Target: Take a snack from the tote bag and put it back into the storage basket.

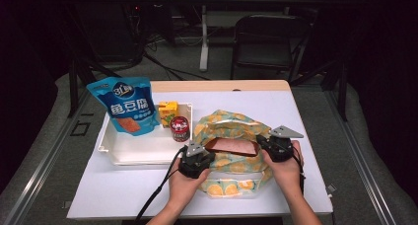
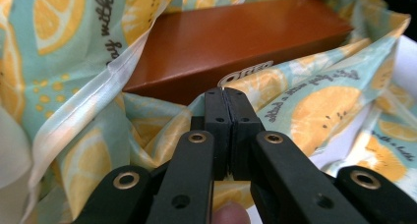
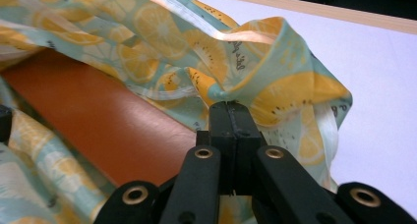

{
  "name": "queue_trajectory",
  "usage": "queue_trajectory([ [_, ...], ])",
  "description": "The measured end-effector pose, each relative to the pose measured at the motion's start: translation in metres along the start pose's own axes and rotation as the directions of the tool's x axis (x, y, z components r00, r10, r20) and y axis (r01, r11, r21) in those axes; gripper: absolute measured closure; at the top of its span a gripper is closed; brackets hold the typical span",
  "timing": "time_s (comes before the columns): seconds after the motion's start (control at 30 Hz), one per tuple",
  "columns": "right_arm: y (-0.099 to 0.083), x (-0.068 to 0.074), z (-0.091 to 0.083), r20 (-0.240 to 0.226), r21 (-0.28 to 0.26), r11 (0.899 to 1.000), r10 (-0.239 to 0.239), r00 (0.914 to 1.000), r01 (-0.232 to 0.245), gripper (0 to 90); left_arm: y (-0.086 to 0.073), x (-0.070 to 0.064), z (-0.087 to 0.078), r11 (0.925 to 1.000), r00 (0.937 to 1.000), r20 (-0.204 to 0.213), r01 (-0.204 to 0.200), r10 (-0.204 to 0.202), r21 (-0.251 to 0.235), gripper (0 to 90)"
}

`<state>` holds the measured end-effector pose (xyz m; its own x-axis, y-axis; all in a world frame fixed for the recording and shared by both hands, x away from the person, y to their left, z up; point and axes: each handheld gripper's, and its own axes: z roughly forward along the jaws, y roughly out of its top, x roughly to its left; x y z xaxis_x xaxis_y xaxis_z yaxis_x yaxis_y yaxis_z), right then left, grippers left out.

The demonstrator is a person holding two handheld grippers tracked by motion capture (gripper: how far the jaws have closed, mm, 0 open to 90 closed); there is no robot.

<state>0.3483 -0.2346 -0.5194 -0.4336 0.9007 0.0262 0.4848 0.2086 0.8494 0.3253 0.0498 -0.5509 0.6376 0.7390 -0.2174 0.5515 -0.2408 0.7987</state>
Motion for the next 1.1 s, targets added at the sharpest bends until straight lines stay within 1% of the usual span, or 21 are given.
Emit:
queue_trajectory([
  [0.03, 0.001, -0.001, 0.002, -0.001, 0.009, 1.000, -0.006, 1.0000, 0.006, 90.0, 0.000, 0.000, 0.002, 1.0000, 1.0000, -0.002, 0.004, -0.004, 0.007, 89.0],
  [0.1, 0.001, -0.003, 0.006, -0.002, 0.017, 1.000, 0.002, 1.0000, -0.002, 90.0, 0.000, 0.000, 0.005, 0.9998, 1.0000, -0.003, 0.006, -0.006, 0.017, 89.0],
  [0.13, 0.001, -0.003, 0.008, -0.001, 0.026, 1.000, -0.006, 1.0000, 0.006, 90.0, -0.001, 0.000, 0.007, 0.9998, 0.9999, -0.007, 0.010, -0.010, 0.015, 89.0],
  [0.2, 0.000, -0.004, 0.012, 0.004, 0.039, 0.999, -0.015, 0.9999, 0.014, 90.0, -0.001, -0.001, 0.009, 0.9997, 0.9999, -0.012, 0.007, -0.007, 0.025, 89.0],
  [0.23, 0.000, -0.004, 0.013, 0.006, 0.039, 0.999, -0.013, 0.9999, 0.013, 90.0, -0.001, -0.001, 0.010, 0.9997, 0.9999, -0.012, 0.009, -0.009, 0.023, 89.0],
  [0.33, -0.001, -0.005, 0.014, -0.006, 0.051, 0.999, -0.005, 1.0000, 0.006, 90.0, 0.000, -0.001, 0.013, 0.9995, 0.9998, -0.015, 0.013, -0.012, 0.030, 89.1],
  [0.43, -0.002, -0.004, 0.013, -0.023, 0.061, 0.998, -0.014, 0.9996, 0.015, 90.0, 0.003, -0.001, 0.014, 0.9994, 0.9998, -0.018, 0.009, -0.008, 0.033, 89.6],
  [0.47, -0.003, -0.004, 0.013, -0.025, 0.061, 0.998, -0.012, 0.9996, 0.014, 90.0, 0.004, -0.001, 0.015, 0.9995, 0.9997, -0.023, 0.013, -0.012, 0.028, 89.7],
  [0.6, -0.008, -0.002, 0.007, -0.038, 0.055, 0.998, 0.000, 0.9993, 0.002, 90.0, 0.006, 0.001, 0.018, 0.9994, 0.9997, -0.020, 0.013, -0.012, 0.033, 90.0],
  [0.67, -0.011, 0.000, 0.003, -0.043, 0.055, 0.998, -0.003, 0.9991, 0.006, 90.0, 0.006, 0.001, 0.019, 0.9993, 0.9996, -0.021, 0.017, -0.016, 0.032, 90.0],
  [0.77, -0.015, 0.003, -0.002, -0.052, 0.042, 0.999, 0.001, 0.9987, 0.002, 90.0, 0.007, 0.002, 0.021, 0.9992, 0.9996, -0.022, 0.019, -0.018, 0.036, 90.0],
  [0.8, -0.016, 0.004, -0.003, -0.058, 0.044, 0.999, -0.002, 0.9983, 0.005, 90.0, 0.007, 0.003, 0.021, 0.9991, 0.9996, -0.023, 0.016, -0.015, 0.041, 90.0],
  [0.83, -0.018, 0.005, -0.005, -0.069, 0.040, 0.999, 0.000, 0.9976, 0.002, 90.0, 0.007, 0.003, 0.022, 0.9990, 0.9995, -0.023, 0.022, -0.021, 0.040, 90.0],
  [0.93, -0.022, 0.010, -0.008, -0.104, 0.055, 0.998, -0.006, 0.9946, 0.012, 90.0, 0.007, 0.004, 0.023, 0.9986, 0.9996, -0.021, 0.018, -0.016, 0.051, 90.0],
  [0.97, -0.023, 0.012, -0.008, -0.115, 0.058, 0.998, -0.010, 0.9933, 0.017, 90.0, 0.007, 0.003, 0.022, 0.9988, 0.9995, -0.022, 0.022, -0.021, 0.045, 90.0],
  [1.0, -0.023, 0.014, -0.010, -0.118, 0.060, 0.998, -0.020, 0.9928, 0.028, 90.0, 0.007, 0.003, 0.020, 0.9990, 0.9997, -0.022, 0.014, -0.013, 0.043, 90.0],
  [1.1, -0.022, 0.014, -0.016, -0.105, 0.033, 0.999, -0.017, 0.9943, 0.020, 89.9, 0.008, -0.001, 0.011, 0.9999, 0.9998, -0.017, 0.007, -0.007, 0.012, 89.6],
])
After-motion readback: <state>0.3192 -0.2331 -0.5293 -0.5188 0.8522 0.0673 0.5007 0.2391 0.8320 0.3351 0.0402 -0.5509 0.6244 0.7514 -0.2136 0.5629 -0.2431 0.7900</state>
